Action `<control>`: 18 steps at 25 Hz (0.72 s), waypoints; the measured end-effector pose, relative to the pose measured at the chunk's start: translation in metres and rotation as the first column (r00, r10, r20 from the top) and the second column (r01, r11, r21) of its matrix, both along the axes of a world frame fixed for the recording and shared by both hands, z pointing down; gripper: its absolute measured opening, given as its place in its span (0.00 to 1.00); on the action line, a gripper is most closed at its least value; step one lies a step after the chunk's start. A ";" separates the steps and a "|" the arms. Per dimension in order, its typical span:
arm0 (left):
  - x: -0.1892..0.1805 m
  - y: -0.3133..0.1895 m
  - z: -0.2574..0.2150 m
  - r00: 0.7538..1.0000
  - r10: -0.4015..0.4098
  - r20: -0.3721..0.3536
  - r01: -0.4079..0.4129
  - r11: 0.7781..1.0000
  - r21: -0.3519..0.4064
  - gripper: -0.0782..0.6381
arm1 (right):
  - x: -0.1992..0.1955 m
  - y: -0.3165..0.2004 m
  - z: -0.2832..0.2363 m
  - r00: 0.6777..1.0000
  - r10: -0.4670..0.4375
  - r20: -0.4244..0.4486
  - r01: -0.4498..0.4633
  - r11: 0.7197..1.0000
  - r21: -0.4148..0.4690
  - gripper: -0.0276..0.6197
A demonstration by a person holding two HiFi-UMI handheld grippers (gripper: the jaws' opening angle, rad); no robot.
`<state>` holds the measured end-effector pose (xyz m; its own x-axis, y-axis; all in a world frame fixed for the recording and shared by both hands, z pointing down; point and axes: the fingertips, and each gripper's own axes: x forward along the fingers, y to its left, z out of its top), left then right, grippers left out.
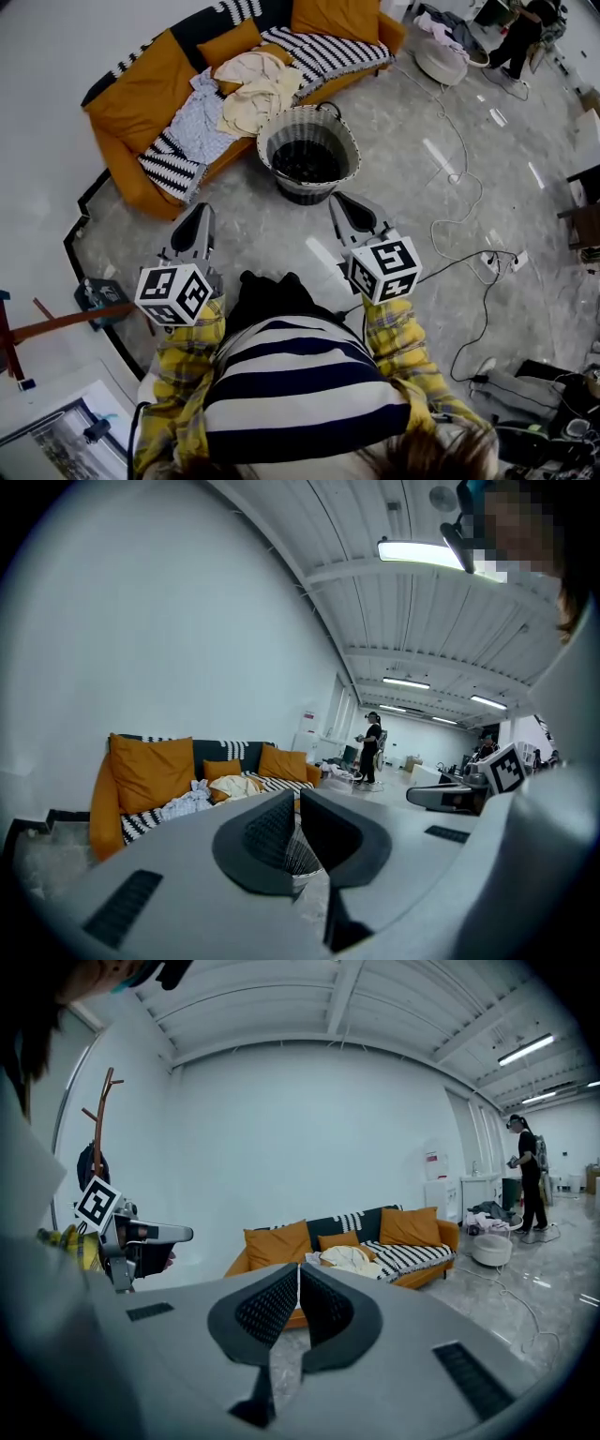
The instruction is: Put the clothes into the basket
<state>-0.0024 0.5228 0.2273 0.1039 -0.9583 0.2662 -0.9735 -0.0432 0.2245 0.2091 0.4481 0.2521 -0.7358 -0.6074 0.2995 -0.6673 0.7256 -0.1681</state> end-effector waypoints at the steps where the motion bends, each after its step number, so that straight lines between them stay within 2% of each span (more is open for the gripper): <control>1: -0.002 0.001 0.002 1.000 -0.007 0.001 0.007 1.000 -0.006 0.16 | -0.003 0.000 0.003 1.000 -0.011 -0.002 0.011 1.000 -0.008 0.09; 6: -0.007 -0.005 0.011 0.999 -0.020 0.038 0.021 1.000 -0.023 0.16 | -0.018 -0.007 0.011 0.998 -0.052 0.018 0.053 0.998 -0.033 0.09; 11: -0.019 -0.023 0.023 1.000 -0.013 0.021 0.014 0.999 -0.030 0.16 | -0.037 -0.024 0.018 0.997 -0.075 -0.007 0.075 0.996 -0.041 0.09; 18: -0.065 -0.069 0.034 1.000 -0.011 0.015 0.012 0.999 -0.042 0.16 | -0.091 -0.065 0.021 0.992 -0.125 -0.019 0.124 0.991 -0.051 0.09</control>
